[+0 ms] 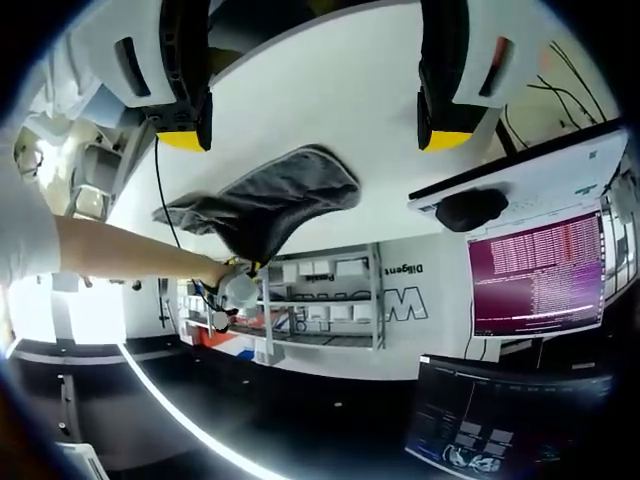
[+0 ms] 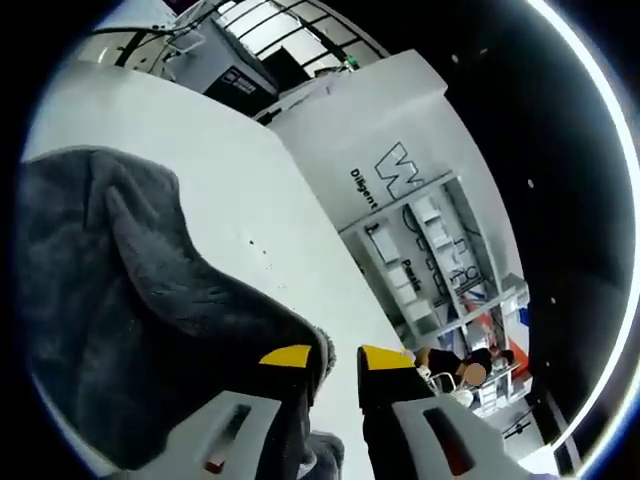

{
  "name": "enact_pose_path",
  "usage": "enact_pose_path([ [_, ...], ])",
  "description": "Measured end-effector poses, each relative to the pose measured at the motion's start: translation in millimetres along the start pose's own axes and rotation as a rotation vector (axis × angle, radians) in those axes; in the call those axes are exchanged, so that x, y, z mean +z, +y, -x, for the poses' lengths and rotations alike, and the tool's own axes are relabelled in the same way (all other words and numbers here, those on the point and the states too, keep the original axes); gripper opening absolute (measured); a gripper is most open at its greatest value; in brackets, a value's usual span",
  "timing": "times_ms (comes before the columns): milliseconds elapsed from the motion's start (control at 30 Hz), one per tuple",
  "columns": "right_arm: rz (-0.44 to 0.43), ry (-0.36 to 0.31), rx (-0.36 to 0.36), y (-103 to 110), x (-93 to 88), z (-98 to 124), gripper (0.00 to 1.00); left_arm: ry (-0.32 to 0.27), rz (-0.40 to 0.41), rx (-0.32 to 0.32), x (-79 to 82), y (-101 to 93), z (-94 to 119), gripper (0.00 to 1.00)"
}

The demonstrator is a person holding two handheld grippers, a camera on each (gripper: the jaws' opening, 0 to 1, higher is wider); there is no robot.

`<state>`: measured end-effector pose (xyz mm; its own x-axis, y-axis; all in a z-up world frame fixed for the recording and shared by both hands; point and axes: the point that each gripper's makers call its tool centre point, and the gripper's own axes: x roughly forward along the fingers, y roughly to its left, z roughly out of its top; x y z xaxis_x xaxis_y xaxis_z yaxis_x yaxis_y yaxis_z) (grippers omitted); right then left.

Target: Open the folded towel by lifting each exposed corner and separating the folded layers until the towel lies flat within the target outline without major curled edges

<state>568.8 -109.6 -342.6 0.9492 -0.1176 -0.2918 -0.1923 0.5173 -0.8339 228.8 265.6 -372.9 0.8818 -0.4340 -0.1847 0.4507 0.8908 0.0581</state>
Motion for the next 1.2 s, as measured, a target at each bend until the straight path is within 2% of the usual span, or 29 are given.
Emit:
enact_pose_path([
  [367, -0.034, 0.024, 0.090, 27.5, -17.9, -2.9, 0.20, -0.001, -0.001, 0.002, 0.0, -2.9, 0.2, 0.83],
  [533, -0.044, 0.040, 0.168, 48.9, -27.2, -5.7, 0.24, 0.000, -0.007, -0.002, 0.4, -5.5, -0.7, 0.83],
  [733, -0.053, 0.039, 0.202, 60.8, -31.4, -3.9, 0.30, 0.002, -0.009, -0.003, -0.3, -7.6, -0.9, 0.83],
  [867, -0.064, 0.036, 0.202, 61.5, -31.9, 0.9, 0.35, 0.005, -0.009, -0.003, -0.7, -6.5, -1.7, 0.83],
  [1067, -0.109, -0.027, 0.200, 55.6, -22.6, 13.7, 0.40, 0.007, -0.010, -0.003, -2.4, -10.4, -1.6, 0.83],
  [1200, -0.116, -0.085, 0.224, 59.7, -11.5, 28.7, 0.50, 0.010, -0.010, -0.003, -4.5, -14.0, -2.2, 0.83],
])
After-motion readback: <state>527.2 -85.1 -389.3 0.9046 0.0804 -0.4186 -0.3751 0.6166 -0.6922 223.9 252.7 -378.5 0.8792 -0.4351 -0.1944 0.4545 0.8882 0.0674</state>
